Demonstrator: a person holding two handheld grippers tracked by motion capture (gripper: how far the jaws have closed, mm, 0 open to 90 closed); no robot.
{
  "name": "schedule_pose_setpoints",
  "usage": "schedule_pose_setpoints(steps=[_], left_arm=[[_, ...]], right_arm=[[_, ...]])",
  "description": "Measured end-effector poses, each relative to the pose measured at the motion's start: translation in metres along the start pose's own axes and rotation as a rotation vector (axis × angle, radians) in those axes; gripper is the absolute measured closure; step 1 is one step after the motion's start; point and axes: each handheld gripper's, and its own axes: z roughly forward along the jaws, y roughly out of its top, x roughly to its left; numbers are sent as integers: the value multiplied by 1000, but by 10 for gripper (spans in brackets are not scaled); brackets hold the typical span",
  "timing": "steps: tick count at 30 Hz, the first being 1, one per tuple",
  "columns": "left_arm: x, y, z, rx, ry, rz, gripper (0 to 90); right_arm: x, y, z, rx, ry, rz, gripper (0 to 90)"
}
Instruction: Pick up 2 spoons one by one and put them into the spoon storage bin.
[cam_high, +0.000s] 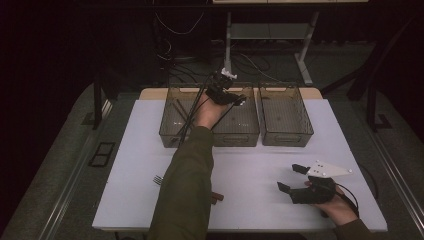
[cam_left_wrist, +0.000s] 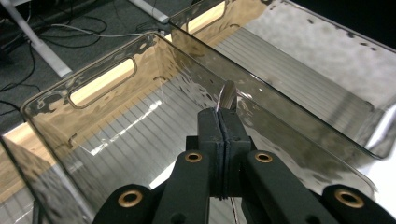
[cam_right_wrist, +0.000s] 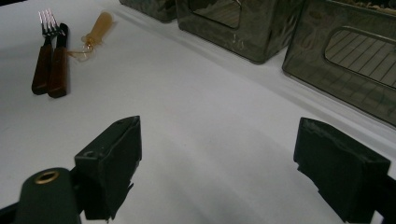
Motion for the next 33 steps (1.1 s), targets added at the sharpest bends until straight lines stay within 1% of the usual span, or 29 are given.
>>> schedule_pose_setpoints(steps=[1, 2, 4, 5, 8, 10, 11, 14, 15, 16, 17, 18, 20, 21, 22, 24, 25, 27, 29, 30, 31, 33], left_arm=[[0, 0, 4, 6, 4, 1, 886], [-1, 1, 8, 10, 16, 9, 886], [0, 0, 12, 7, 24, 16, 886], [0, 0, 16, 6, 29, 4, 886], [1, -2, 21, 13, 37, 10, 886], [3, -3, 25, 11, 37, 1, 886], [3, -3, 26, 17, 42, 3, 886], [6, -5, 30, 8, 39, -3, 885], [6, -6, 31, 6, 41, 1, 885], [6, -6, 32, -1, 45, 14, 881], [7, -7, 33, -12, 39, 9, 857], [7, -7, 33, -16, 27, 4, 751], [6, -7, 32, -28, 22, 8, 729], [7, -7, 30, -23, 10, 9, 701], [7, -7, 29, -29, 2, 6, 663], [6, -7, 25, -32, -15, 6, 618], [5, -7, 24, -43, -22, 4, 582], [2, -8, 17, -65, -53, 5, 546], [-2, -11, 10, -82, -70, 6, 492], [-4, -13, 6, -95, -80, -5, 476], [-6, -16, 3, -103, -90, -8, 455], [-10, -22, -5, -94, -104, 5, 414]], right_arm=[[0, 0, 0, 0, 1, 2, 154], [0, 0, 0, -2, 1, 0, 154], [0, 0, 0, -3, 3, -3, 154], [0, 0, 0, -4, 3, -3, 154], [1, 1, 0, -3, 3, -4, 154], [1, 1, -1, -5, 5, -6, 154], [1, 1, -1, -5, 5, -6, 154], [2, 1, 0, -5, 6, -8, 154], [2, 1, 0, -4, 5, -10, 154], [2, 1, 0, -4, 6, -10, 154], [2, 1, 0, -4, 7, -10, 154], [2, 1, 0, -5, 8, -10, 154], [1, 1, 0, -6, 10, -10, 154], [1, 1, 0, -4, 10, -8, 154], [1, 1, 0, -5, 9, -6, 154], [0, 1, -1, -4, 6, -2, 154], [0, 1, -1, -5, 6, -3, 154], [0, 1, -1, -6, 7, -4, 154], [0, 1, -1, -6, 10, -8, 154], [0, 1, -1, -3, 10, -8, 154], [0, 1, 0, -4, 10, -13, 154], [0, 1, 0, -8, 12, -21, 154]])
